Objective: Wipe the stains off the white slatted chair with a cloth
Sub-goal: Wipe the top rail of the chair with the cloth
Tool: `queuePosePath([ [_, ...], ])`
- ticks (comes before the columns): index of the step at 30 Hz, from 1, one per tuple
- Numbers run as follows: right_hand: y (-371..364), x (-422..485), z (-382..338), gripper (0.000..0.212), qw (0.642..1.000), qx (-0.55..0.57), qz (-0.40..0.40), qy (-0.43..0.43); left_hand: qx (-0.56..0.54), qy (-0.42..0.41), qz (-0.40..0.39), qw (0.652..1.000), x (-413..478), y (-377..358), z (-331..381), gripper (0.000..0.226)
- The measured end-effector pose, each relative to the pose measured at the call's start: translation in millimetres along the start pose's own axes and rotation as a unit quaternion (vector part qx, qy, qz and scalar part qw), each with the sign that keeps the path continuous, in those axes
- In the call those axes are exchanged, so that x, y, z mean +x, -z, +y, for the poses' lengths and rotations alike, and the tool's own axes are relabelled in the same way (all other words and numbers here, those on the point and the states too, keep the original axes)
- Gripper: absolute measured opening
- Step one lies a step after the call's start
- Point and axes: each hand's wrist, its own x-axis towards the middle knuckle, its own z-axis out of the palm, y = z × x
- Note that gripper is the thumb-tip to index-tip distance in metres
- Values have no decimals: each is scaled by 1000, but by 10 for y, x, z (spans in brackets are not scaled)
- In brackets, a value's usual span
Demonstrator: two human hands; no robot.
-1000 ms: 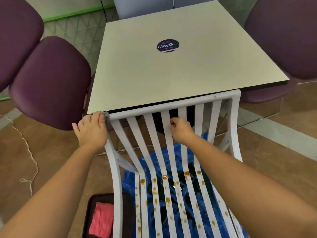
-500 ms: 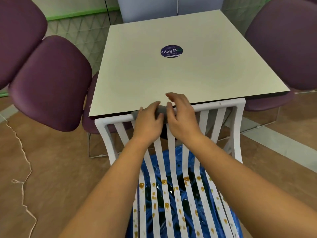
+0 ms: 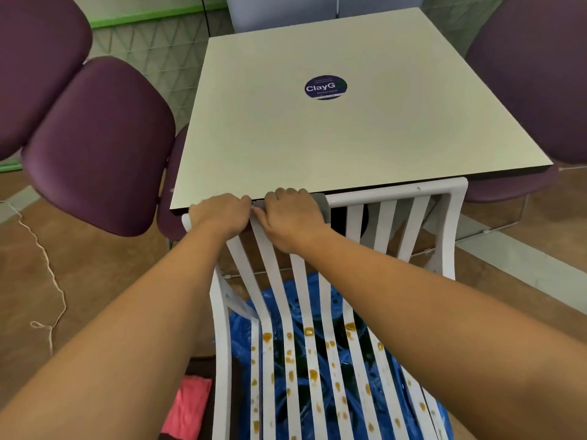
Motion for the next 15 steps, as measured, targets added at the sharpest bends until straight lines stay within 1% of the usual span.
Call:
queuePosePath([
  [3,-20,-19,61,54,1000,-9,18,-11,-21,15,-33,999,51,55,-45,45],
  [6,42,-108,302,47,999,-33,30,-10,-3,-7,-46,999,59,104,-66,42],
  [8,39,-214,561,43,998,-48,43,-7,-11,-13,-63,998,99,125,-67,42],
  [10,35,-324,866,48,996,-37,74,-41,-18,-15,-85,996,117,152,-55,40],
  [13,38,-484,1321,50,990,-28,104,-87,-35,-29,-109,993,147,159,-47,28],
  [15,86,-608,1659,52,985,-38,119,-123,-39,-37,-123,991,164,174,-44,29],
])
